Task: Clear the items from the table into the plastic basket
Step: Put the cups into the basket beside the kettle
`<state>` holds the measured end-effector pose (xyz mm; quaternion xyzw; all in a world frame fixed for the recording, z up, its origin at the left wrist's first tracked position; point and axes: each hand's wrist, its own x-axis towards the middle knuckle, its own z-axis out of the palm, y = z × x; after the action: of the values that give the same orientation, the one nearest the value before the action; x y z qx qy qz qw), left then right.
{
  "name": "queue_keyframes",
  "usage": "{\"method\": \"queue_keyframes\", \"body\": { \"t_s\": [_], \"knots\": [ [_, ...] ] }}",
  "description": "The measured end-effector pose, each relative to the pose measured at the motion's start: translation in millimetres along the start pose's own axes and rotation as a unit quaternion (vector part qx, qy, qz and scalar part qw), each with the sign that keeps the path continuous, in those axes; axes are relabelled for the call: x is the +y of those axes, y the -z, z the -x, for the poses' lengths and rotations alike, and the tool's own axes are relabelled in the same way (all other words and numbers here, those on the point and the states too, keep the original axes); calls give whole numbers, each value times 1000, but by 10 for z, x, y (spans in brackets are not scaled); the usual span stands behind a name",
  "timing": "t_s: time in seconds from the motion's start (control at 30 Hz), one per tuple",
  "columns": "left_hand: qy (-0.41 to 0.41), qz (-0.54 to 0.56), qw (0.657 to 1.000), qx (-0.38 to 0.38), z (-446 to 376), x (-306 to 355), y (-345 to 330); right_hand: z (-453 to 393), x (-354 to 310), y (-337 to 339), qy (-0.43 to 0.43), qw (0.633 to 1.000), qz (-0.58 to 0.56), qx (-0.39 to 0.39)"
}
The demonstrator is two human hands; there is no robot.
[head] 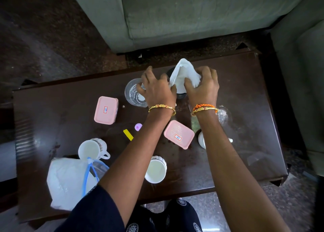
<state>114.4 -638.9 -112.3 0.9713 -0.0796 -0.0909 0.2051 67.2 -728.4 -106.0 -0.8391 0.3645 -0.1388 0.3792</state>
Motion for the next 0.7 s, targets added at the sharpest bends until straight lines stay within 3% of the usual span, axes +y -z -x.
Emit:
{"method": "queue_keyframes", "body": {
  "t_s": [0.1, 0.23, 0.37, 0.7],
  "knots": [
    [-1, 76, 997, -1, 105, -4, 61, 67, -26, 11, 2, 999, -28, 18],
    [-61, 208, 973, 76, 331, -65, 202, 283, -118, 42, 10, 990, -72, 124],
    [-88, 240, 961, 109, 616, -238, 273, 682, -139, 19, 44, 982, -78, 164],
    [50, 213, 972, 88, 1423, -1123, 309, 1811, -107, -309, 30, 997, -72, -27]
  ]
}}
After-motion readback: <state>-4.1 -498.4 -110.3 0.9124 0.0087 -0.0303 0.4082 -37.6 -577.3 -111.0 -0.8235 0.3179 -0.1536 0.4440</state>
